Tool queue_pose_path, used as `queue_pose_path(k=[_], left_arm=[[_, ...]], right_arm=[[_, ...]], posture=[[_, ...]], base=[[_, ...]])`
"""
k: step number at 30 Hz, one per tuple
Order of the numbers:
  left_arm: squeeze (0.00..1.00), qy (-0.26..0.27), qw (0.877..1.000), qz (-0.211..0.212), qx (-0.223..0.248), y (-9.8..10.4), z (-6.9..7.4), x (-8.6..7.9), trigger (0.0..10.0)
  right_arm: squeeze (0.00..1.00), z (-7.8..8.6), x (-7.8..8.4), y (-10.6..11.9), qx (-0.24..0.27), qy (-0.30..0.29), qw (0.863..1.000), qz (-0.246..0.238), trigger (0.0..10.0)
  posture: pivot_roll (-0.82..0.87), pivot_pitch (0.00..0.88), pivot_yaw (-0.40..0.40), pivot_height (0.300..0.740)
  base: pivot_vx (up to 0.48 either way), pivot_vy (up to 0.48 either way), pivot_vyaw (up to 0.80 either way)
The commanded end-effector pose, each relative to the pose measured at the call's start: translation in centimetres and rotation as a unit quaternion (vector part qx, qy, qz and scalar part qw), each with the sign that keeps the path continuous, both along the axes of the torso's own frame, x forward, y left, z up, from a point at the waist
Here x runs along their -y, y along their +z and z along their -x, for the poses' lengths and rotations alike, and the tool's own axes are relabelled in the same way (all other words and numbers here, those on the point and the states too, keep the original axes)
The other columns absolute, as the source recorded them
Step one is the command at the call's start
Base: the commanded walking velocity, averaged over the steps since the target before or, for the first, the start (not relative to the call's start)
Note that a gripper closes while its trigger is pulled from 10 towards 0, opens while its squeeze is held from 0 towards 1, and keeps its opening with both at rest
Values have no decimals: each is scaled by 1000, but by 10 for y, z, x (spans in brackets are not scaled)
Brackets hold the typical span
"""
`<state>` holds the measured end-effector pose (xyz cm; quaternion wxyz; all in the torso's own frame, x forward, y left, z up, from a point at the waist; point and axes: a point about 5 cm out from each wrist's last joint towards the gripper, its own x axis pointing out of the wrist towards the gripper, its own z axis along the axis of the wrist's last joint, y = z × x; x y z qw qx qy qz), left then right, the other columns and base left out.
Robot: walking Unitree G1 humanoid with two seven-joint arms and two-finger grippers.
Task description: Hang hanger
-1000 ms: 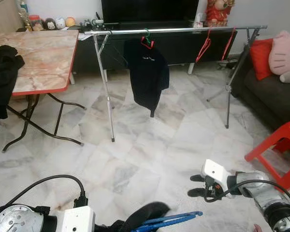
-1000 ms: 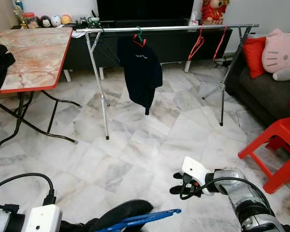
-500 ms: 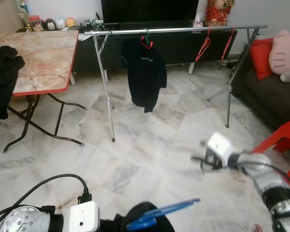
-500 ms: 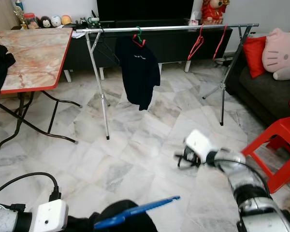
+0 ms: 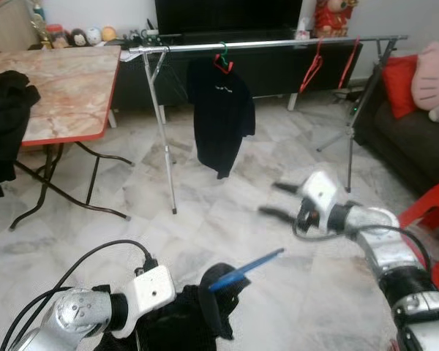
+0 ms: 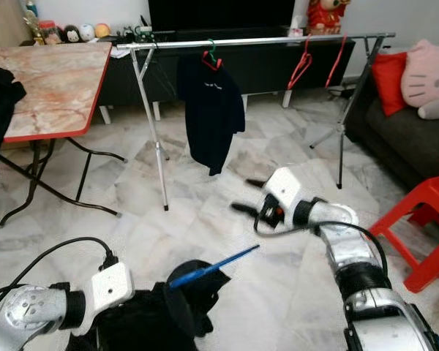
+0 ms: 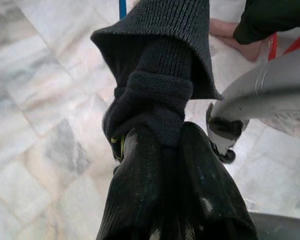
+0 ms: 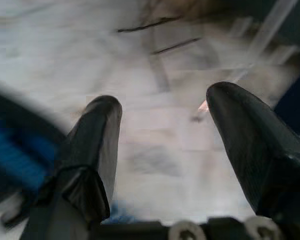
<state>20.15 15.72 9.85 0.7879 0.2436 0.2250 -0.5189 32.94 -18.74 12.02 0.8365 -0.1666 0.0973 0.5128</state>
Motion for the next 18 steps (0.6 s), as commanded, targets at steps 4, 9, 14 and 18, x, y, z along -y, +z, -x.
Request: queue_pose_path(k=[4,9,14,18], left_arm=[[0,-12,1000,0,-16,-1,-3,3,10000],[0,-47,998,-6,-51,-6,-2,5,10000],[0,-66,995,-8,-69,-7,-4,9,10000],[0,-69,995,16,-72,0,-6,18,10000]], right_arm=[[0,7,1,5,-20,65,998,13,10000],[0,13,3,10,-52,139,988,51,10000],[0,25,-2,4,-88,251,955,135,10000],[0,34,-12,0,-103,300,939,135,10000]], posture=[[-86,0,0,740],[-90,0,5,740],[-93,0,9,740],[-75,0,4,740]], base=[[0,0,0],[0,0,0],[0,0,0],[0,0,0]])
